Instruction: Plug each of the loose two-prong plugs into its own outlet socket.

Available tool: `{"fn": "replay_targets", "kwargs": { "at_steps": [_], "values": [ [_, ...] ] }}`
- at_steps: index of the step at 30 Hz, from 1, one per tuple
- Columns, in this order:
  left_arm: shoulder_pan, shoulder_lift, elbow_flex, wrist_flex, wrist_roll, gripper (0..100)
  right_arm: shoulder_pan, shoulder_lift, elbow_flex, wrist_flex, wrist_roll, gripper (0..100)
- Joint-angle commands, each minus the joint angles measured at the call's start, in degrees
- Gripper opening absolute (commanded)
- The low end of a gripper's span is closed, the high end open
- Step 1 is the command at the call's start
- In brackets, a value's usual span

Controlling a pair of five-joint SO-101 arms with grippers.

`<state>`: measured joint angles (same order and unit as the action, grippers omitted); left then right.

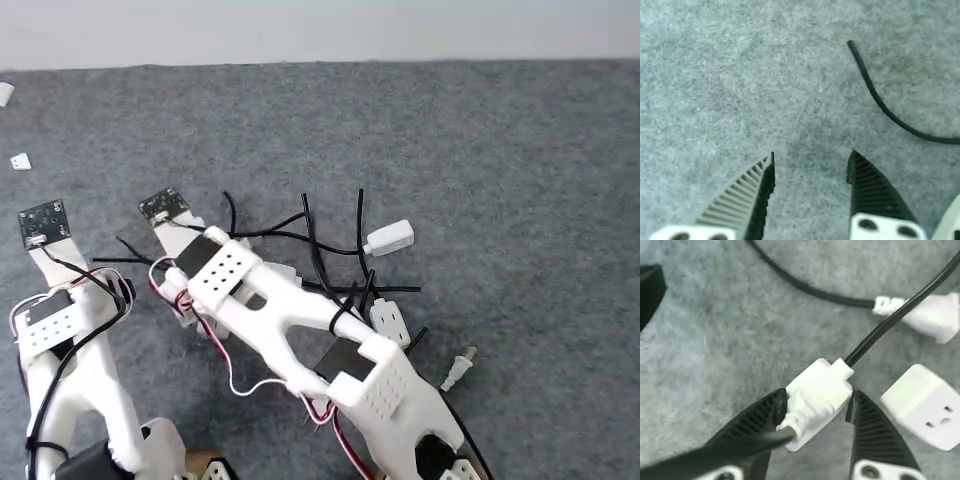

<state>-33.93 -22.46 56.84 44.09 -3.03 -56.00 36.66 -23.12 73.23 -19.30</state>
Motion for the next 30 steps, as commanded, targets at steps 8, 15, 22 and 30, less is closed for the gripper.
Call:
{"fn": "replay_targets", "kwargs": {
  "at_steps": [8,15,22,30],
  "values": [
    [-0.7,0.09,-2.86,-1.67,-0.26,22,-1.36,-1.01,0.18,3.56,-2.2,19.1],
    [-1.41,0.09,-3.03,-1.76,-0.18,22,-1.54,0.66,-0.18,3.38,-2.2,19.1],
    [-1.49,0.09,-3.03,-1.76,-0.18,22,-0.57,9.54,-10.11,8.31,-3.69,30.6],
    [-1.49,0.09,-3.03,-1.76,-0.18,22,-0.22,13.93,-18.46,13.32,-2.11,23.8]
  ]
}}
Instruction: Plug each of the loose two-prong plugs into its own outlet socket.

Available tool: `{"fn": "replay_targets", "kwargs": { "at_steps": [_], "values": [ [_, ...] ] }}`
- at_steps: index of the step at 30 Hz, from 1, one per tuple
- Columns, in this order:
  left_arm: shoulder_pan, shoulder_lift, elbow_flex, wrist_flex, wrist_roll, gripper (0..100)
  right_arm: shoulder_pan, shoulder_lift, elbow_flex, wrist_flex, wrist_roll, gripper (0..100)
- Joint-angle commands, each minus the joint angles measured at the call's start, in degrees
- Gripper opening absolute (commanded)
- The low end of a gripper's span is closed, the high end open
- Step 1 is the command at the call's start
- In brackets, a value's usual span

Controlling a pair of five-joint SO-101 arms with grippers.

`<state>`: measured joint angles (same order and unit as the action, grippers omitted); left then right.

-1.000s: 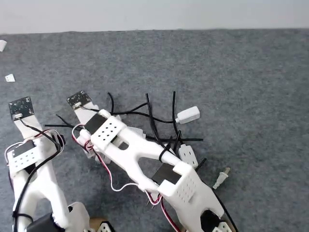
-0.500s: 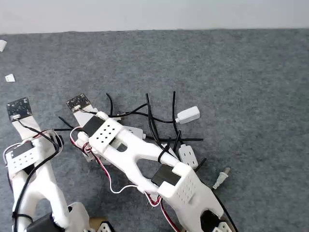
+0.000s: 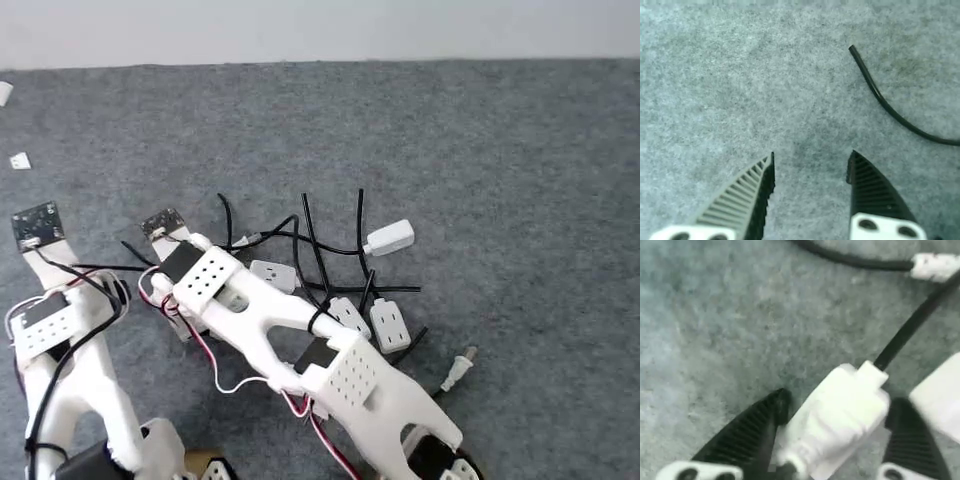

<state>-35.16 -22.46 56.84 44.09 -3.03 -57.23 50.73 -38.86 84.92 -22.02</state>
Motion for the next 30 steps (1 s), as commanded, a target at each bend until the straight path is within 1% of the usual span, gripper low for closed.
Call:
{"fn": "replay_targets", "kwargs": {
  "at_steps": [1,5,8,9,11,13,18,20,25,30],
  "values": [
    [-0.26,0.09,-3.03,-1.76,-0.18,22,1.01,-0.13,-2.73,1.71,0.62,21.2],
    [-0.26,0.09,-3.03,-1.76,-0.18,22,1.27,-0.22,-2.9,1.36,0.7,11.3],
    [-0.26,0.09,-3.03,-1.76,-0.18,22,1.71,-0.4,-2.9,1.54,1.49,8.4],
    [-0.26,0.09,-3.03,-1.76,-0.18,22,1.71,-0.4,-2.9,1.71,3.34,6.8],
    [-0.26,0.09,-3.03,-1.76,-0.18,22,1.63,-0.57,-2.9,1.98,8.35,0.4],
    [-0.26,0.09,-3.03,-1.76,-0.18,22,1.45,-0.66,-3.43,3.91,10.46,1.3],
    [-0.26,0.09,-3.03,-1.76,-0.18,22,2.33,-4.44,-7.38,8.57,10.99,0.8],
    [-0.26,0.09,-3.38,-1.76,-0.18,22,3.3,-6.99,-7.56,10.15,12.92,0.8],
    [0.0,0.53,-3.56,-3.69,-0.18,22,6.64,-15.52,-7.65,14.46,16.35,0.9],
    [0.09,0.53,-3.56,-3.87,-0.09,22,9.98,-25.8,-6.95,18.15,21.01,0.9]
  ]
}}
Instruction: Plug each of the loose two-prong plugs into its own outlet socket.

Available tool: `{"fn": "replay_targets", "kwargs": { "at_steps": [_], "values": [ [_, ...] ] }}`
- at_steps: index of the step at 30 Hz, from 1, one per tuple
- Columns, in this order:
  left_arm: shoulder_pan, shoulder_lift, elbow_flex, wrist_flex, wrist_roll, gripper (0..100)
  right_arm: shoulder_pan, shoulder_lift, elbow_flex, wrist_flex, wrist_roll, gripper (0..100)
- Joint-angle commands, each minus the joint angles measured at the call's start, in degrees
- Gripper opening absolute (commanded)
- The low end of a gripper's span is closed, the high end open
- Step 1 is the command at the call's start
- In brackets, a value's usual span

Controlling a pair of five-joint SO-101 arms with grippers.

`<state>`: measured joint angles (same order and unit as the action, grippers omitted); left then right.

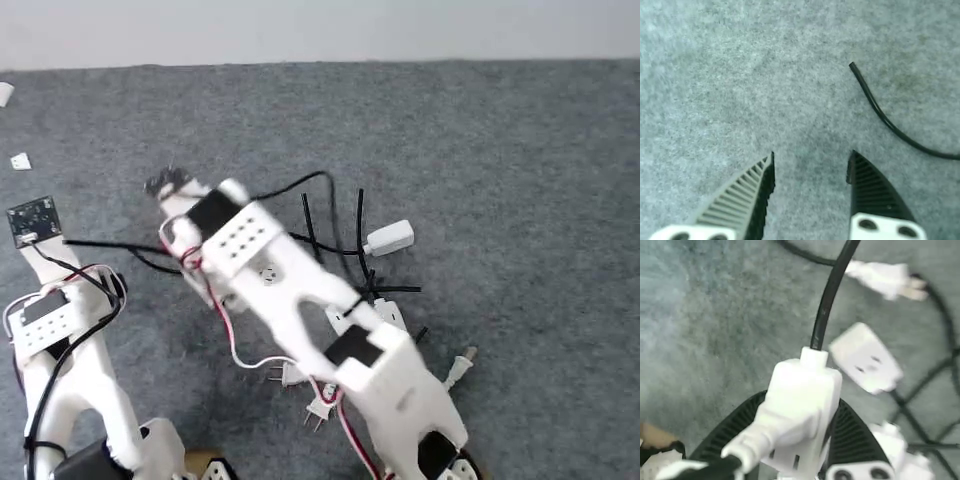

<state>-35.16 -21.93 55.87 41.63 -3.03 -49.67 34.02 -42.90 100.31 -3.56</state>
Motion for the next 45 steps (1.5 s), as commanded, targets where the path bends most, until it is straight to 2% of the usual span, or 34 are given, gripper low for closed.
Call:
{"fn": "replay_targets", "kwargs": {
  "at_steps": [1,8,12,18,23,29,33,37,45],
  "values": [
    [0.09,0.0,-2.59,-1.41,-0.09,22,3.21,-11.47,-1.58,2.77,3.34,0.9],
    [0.09,0.0,-2.59,-1.76,1.67,22,6.99,-32.66,10.55,2.68,9.58,0.9],
    [0.09,0.0,-2.59,-1.76,1.93,22,13.58,-45.23,18.02,2.68,12.66,0.9],
    [0.09,0.09,-2.59,-1.76,1.93,22,32.92,-60.44,28.13,2.51,16.97,0.9],
    [0.09,0.09,-2.59,-1.76,1.93,22,54.02,-68.53,35.6,1.36,24.26,0.9],
    [1.05,0.09,-2.51,-1.76,1.93,22,84.53,-71.34,47.65,-14.64,29.71,0.9],
    [1.05,0.09,-2.51,-1.76,1.93,22,99.47,-71.34,57.23,-30.55,29.63,0.9],
    [1.67,0.09,-1.89,-1.76,1.85,22,107.82,-71.25,66.99,-45.05,29.63,0.9],
    [1.67,0.09,-1.71,-1.67,1.85,22,116.97,-67.65,79.3,-62.73,29.63,0.9]
  ]
}}
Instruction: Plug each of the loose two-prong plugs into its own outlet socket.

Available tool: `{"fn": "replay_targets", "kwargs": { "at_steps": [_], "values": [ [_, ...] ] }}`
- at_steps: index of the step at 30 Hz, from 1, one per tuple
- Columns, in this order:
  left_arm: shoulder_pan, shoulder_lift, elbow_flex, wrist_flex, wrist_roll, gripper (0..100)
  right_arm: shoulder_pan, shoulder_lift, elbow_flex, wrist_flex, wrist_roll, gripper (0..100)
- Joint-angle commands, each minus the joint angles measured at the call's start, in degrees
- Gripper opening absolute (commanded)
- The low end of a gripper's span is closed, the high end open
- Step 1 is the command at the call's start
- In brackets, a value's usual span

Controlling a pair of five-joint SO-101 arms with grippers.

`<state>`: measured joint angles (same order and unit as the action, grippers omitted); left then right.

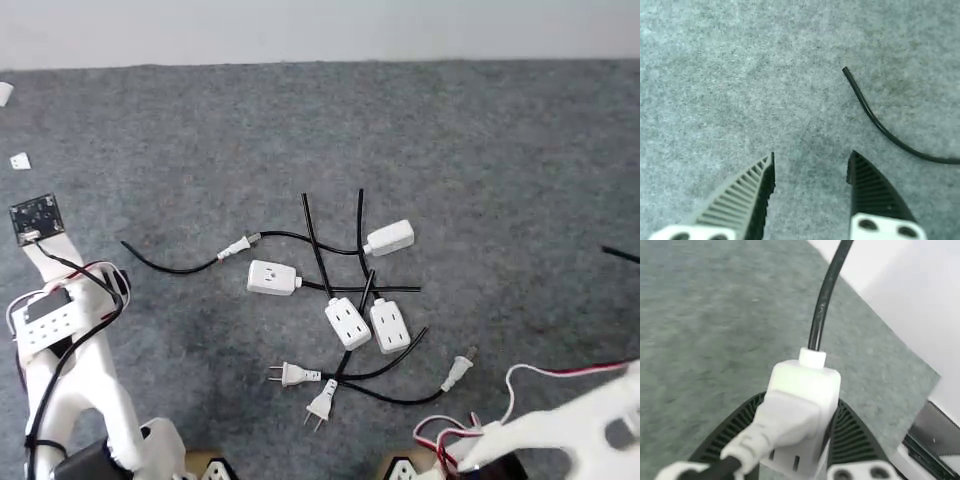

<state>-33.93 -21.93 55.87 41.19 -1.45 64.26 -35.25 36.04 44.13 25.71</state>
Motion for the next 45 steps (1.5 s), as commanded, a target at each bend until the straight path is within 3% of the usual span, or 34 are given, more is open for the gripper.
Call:
{"fn": "replay_targets", "kwargs": {
  "at_steps": [1,8,18,20,23,27,39,45],
  "values": [
    [0.44,0.09,-1.71,-1.14,0.26,22,3.82,3.91,0.35,-8.4,0.35,0.9],
    [0.44,0.09,-1.63,-1.05,0.26,22,6.99,26.15,-9.41,-15.96,0.09,0.9],
    [0.44,0.09,-1.63,-1.14,0.26,22,7.08,49.89,-24.79,-15.16,-7.3,1.3],
    [0.44,0.09,-1.63,-1.14,0.26,22,7.08,51.65,-25.85,-13.05,-7.12,5.8],
    [0.44,0.09,-1.63,-1.23,0.26,22,6.64,52.7,-27.52,-8.66,-6.59,20.4],
    [0.44,0.09,-1.63,-1.23,0.26,22,4.7,52.0,-30.07,-1.71,-1.58,33.6],
    [0.88,0.09,-1.63,-1.05,0.26,22,3.91,39.69,-30.42,12.44,-5.27,32.9],
    [7.21,0.09,-1.36,2.37,0.18,22,4.97,33.63,-30.42,15.87,-11.52,11.7]
  ]
}}
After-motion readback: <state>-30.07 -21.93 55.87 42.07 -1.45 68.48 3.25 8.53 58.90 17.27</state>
